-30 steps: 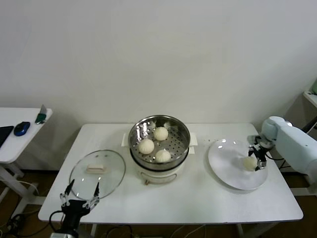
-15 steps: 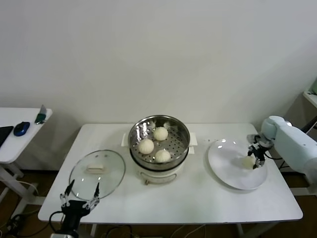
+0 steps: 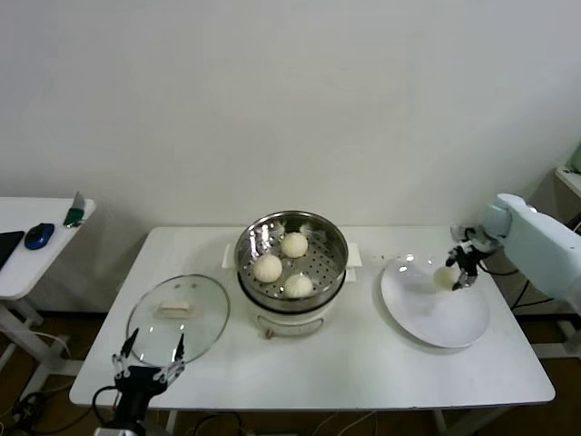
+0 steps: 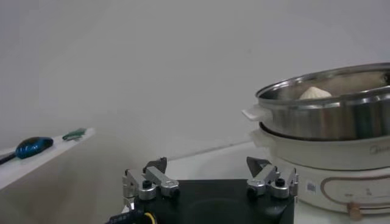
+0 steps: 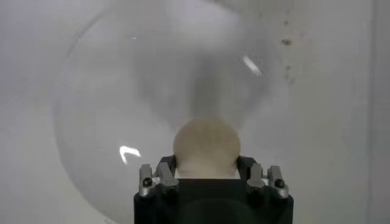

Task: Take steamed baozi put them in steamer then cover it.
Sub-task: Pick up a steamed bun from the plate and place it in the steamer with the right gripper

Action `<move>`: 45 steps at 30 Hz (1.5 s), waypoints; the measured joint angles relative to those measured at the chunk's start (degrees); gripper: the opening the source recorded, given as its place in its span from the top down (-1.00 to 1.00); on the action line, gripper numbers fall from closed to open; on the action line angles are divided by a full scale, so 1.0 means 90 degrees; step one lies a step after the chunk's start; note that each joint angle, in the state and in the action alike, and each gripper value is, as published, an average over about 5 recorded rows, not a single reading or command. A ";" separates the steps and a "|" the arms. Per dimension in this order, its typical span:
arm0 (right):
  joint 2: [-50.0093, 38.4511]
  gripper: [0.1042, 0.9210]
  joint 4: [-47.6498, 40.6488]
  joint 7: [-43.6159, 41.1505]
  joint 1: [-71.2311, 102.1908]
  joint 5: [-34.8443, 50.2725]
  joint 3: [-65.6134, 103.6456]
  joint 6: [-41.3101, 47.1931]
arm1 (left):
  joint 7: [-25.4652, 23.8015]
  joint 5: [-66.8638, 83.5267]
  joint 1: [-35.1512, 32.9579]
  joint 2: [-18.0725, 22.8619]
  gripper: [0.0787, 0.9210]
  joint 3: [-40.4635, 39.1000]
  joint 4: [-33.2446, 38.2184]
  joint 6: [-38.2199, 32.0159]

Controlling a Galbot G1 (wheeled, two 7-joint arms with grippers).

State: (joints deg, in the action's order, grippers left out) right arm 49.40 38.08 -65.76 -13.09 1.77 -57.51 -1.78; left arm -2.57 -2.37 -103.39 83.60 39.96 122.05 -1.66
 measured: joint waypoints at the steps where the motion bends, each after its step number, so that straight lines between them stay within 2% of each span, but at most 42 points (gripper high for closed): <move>1: 0.0019 -0.35 0.0082 0.0011 -0.0175 0.0205 -0.0180 0.0077 | -0.0002 -0.0002 0.0001 0.0005 -0.77 -0.0014 0.0004 -0.0003; 15: 0.0967 -0.36 0.1045 0.0284 -0.2805 0.3328 -0.2733 0.1094 | -0.0025 0.0019 -0.0082 -0.0023 -0.77 -0.0189 0.0160 -0.0065; 24: 0.1879 -0.36 0.1658 0.0661 -0.3598 0.4948 -0.3838 0.1647 | -0.0028 0.0103 -0.0150 -0.0123 -0.77 -0.0181 0.0234 -0.0117; 33: 0.2605 -0.36 0.1928 0.0992 -0.3642 0.5600 -0.4476 0.1950 | -0.0031 0.0149 -0.0126 -0.0187 -0.77 -0.0147 0.0252 -0.0110; 45: 0.3076 -0.39 0.1895 0.1132 -0.3166 0.5647 -0.4897 0.2087 | -0.0033 0.0167 -0.0018 -0.0228 -0.77 -0.0150 0.0199 -0.0050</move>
State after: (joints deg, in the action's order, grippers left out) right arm 77.09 55.14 -55.57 -41.58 52.59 -101.58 17.00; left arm -2.87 -0.86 -103.56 81.55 38.61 123.84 -2.11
